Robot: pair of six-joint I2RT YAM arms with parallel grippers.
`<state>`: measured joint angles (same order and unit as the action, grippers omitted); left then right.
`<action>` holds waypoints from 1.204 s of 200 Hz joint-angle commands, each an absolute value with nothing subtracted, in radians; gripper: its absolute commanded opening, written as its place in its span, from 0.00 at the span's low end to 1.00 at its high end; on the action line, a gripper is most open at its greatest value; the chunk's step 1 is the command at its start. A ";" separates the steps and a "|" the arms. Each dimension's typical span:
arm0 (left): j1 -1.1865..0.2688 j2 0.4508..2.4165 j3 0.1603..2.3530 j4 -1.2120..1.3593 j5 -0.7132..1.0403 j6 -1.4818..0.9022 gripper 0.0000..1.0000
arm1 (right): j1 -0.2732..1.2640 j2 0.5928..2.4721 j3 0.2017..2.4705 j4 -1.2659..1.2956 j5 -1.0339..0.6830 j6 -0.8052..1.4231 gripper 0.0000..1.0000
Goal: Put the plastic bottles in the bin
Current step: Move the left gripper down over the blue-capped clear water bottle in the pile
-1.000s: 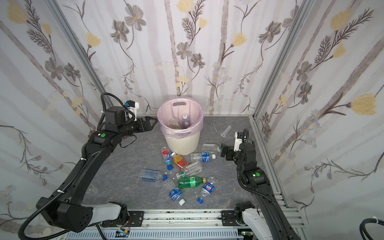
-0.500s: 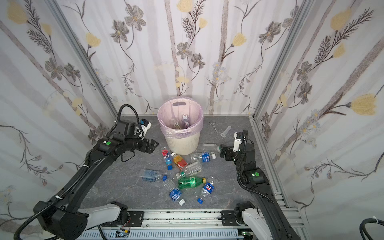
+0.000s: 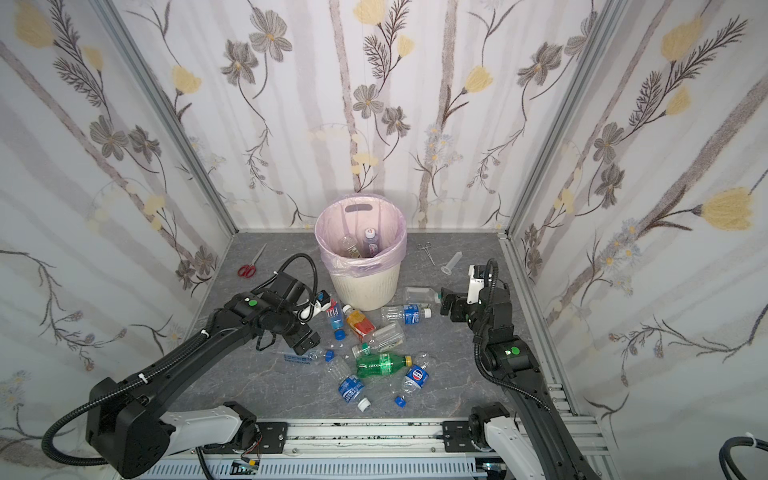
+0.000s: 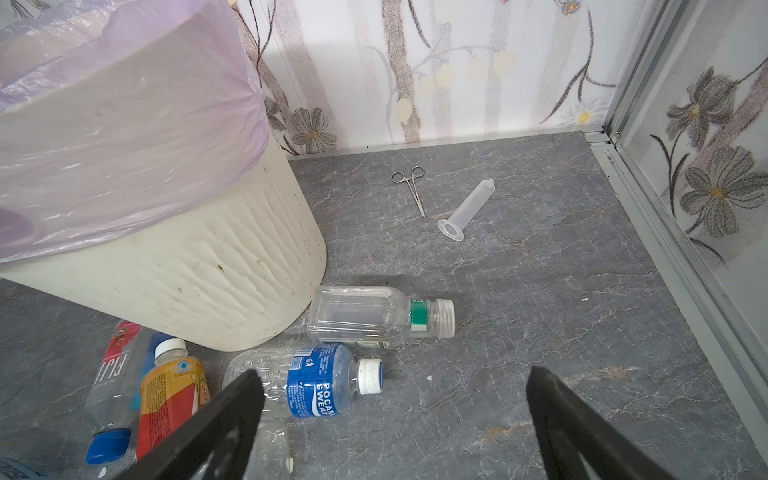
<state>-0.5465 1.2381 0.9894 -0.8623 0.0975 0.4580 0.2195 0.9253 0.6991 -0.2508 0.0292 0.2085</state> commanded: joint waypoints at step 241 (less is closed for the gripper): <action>-0.594 1.248 0.675 -0.551 0.020 0.522 0.93 | 0.218 0.913 0.681 -0.179 0.003 0.222 0.99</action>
